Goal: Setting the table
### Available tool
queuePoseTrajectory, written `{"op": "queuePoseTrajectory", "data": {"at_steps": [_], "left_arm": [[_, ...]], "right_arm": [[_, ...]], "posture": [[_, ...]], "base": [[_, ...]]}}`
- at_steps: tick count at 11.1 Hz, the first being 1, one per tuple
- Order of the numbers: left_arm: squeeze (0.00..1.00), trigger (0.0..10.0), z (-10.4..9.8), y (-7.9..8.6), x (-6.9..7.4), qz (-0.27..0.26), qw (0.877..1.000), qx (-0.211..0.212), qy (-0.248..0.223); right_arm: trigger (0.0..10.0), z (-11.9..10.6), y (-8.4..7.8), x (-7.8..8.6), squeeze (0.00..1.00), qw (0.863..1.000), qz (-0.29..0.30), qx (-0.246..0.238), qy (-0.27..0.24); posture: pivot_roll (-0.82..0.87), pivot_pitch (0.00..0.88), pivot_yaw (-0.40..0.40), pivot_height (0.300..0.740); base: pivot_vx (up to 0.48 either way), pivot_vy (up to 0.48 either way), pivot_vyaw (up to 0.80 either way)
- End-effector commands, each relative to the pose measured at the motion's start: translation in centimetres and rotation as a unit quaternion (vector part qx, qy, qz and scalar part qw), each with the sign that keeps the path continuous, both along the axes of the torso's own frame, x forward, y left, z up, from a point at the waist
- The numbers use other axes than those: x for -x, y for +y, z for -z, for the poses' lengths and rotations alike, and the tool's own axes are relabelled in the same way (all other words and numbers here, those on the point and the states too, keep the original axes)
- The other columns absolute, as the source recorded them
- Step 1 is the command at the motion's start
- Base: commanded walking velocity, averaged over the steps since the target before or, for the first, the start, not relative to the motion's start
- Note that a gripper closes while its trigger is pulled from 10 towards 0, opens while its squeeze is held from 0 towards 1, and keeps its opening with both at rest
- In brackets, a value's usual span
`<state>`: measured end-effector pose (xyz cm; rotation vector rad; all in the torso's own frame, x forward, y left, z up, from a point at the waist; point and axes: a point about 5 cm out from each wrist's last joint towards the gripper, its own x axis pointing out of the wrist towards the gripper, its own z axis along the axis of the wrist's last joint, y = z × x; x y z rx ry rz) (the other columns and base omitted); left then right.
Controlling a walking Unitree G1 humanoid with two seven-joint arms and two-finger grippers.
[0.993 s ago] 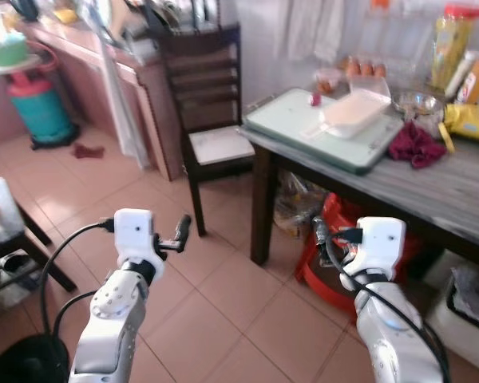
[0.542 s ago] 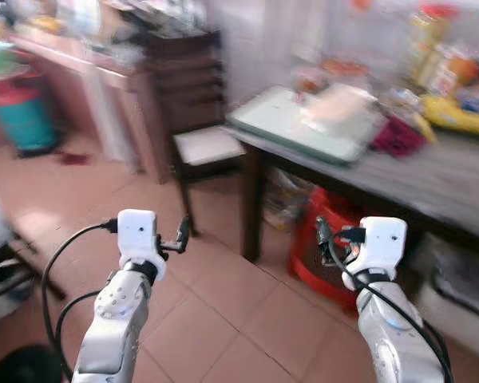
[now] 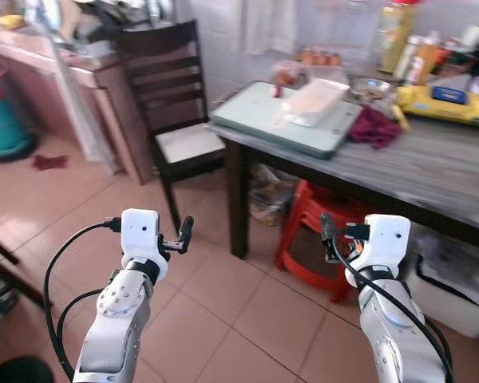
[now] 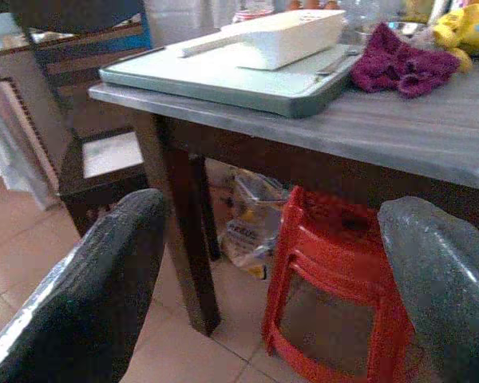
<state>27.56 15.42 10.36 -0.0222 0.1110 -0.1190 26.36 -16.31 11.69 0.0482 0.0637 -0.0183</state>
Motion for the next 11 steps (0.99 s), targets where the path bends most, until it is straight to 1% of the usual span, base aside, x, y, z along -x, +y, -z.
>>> {"op": "queuePoseTrajectory", "data": {"at_steps": [1, 7, 9, 10, 11], "left_arm": [[0.00, 10.0, -0.22, 0.17, -0.12, -0.002, 1.000, -0.009, 0.001], [0.00, 10.0, -0.24, 0.14, -0.18, -0.002, 1.000, -0.012, 0.004], [0.00, 10.0, -0.20, 0.07, -0.26, 0.004, 1.000, -0.014, 0.005], [0.00, 10.0, -0.36, 0.09, -0.34, 0.017, 1.000, -0.017, -0.004], [0.00, 10.0, -0.45, 0.19, -0.32, 0.025, 1.000, 0.002, -0.005]], "right_arm": [[10.0, 0.23, -0.07, -0.03, 0.00, 1.000, 0.004, -0.005, 0.007], [10.0, 0.22, -0.31, -0.22, 0.00, 1.000, 0.010, -0.007, 0.008], [10.0, 0.10, -0.64, -0.38, 0.00, 1.000, 0.020, -0.005, 0.005], [10.0, 0.04, -0.67, -0.46, 0.00, 1.000, 0.024, -0.004, 0.004], [10.0, -0.13, -0.74, -0.48, 0.00, 1.000, 0.029, 0.000, -0.001]], "posture": [[0.00, 0.000, 0.047, 0.740], [0.00, 0.000, 0.048, 0.740], [0.00, 0.000, 0.052, 0.740], [0.00, 0.000, 0.054, 0.740], [0.00, 0.000, 0.054, 0.740]], "base": [[-0.262, 0.000, 0.00], [-0.290, 0.000, 0.00], [-0.270, 0.000, 0.00], [0.000, 0.000, 0.00], [0.000, 0.000, 0.00]]}}
